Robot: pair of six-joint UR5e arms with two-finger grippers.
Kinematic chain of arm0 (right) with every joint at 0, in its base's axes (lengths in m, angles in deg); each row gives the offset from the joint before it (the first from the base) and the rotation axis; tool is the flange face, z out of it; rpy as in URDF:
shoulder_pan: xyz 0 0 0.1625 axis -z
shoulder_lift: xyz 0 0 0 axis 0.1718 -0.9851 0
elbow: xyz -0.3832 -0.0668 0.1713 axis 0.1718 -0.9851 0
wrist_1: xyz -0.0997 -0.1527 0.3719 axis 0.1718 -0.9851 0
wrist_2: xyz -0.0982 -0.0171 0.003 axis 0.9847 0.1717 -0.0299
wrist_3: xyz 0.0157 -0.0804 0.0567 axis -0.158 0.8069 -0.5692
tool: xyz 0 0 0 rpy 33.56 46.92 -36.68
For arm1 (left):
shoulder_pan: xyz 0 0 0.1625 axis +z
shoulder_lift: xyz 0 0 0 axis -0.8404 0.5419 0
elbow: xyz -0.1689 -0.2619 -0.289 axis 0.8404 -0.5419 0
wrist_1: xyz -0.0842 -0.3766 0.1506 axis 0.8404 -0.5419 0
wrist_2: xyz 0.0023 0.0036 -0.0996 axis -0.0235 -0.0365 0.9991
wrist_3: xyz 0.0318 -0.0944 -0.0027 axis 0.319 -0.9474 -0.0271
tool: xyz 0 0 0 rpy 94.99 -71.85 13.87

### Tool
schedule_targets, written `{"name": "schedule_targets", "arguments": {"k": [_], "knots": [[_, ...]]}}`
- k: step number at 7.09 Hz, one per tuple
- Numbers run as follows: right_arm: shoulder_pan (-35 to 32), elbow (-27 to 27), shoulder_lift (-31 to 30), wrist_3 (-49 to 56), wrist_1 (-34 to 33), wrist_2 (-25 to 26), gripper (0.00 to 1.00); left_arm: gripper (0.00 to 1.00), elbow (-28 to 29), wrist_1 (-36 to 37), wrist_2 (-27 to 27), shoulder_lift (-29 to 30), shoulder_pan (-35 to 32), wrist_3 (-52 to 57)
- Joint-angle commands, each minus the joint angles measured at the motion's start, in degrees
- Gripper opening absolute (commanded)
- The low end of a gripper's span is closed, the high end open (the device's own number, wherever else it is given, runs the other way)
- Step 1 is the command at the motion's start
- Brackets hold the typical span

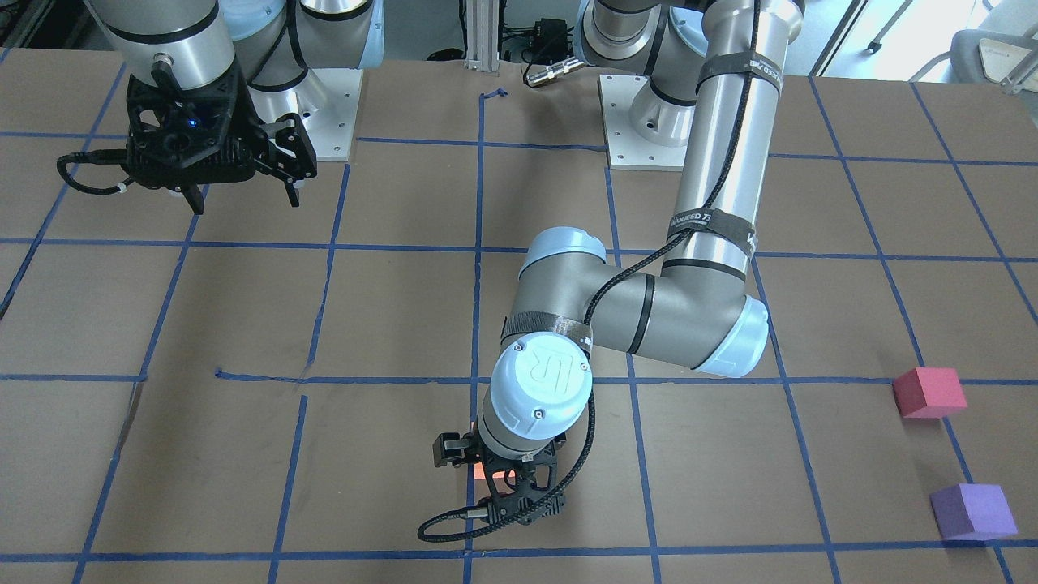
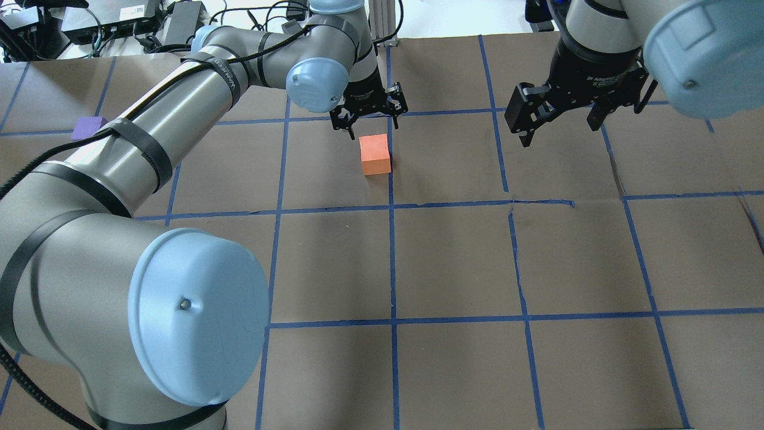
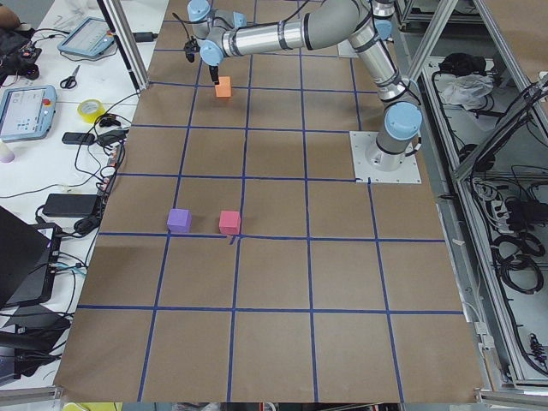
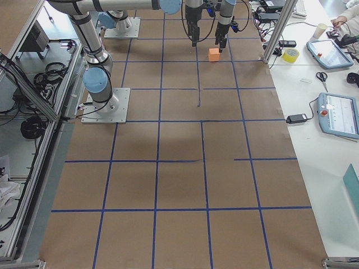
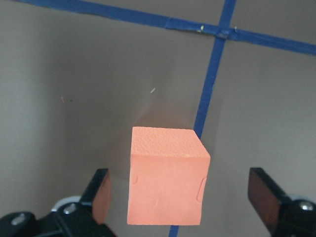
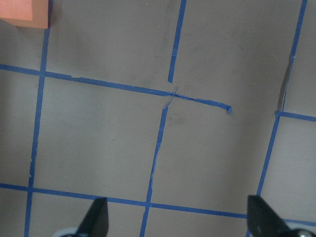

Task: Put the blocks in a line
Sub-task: 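Reach the left gripper to the orange cube and grasp it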

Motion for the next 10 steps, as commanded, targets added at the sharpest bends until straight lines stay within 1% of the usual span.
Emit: {"name": "schedule_targets", "arguments": {"k": [1,2,4,6,7,9,10], "knots": [[0.0,0.1,-0.2,0.2,-0.3,0.0,1.0,1.0,0.1,-0.7,-0.4,1.2,-0.3,-0.2],[0.0,0.1,-0.2,0.2,-0.3,0.0,1.0,1.0,0.0,-0.7,-2.7,1.5,-0.3,0.1],[0.0,0.1,-0.2,0.2,-0.3,0.0,1.0,0.99,-0.2,-0.6,-3.0,2.8,-0.3,-0.6],[0.0,0.1,-0.2,0.2,-0.4,-0.1,1.0,0.85,-0.3,-0.5,-3.1,3.5,-0.3,-0.7],[0.0,0.1,-0.2,0.2,-0.4,-0.1,1.0,0.66,-0.7,-0.3,-3.1,3.5,-0.3,-0.7],[0.0,0.1,-0.2,0.3,-0.5,-0.1,1.0,0.34,-0.7,-0.1,-3.0,2.9,-0.3,-0.5],[0.0,0.1,-0.2,0.3,-0.5,-0.1,1.0,0.33,-0.3,0.0,-3.1,1.7,0.4,0.4]]}}
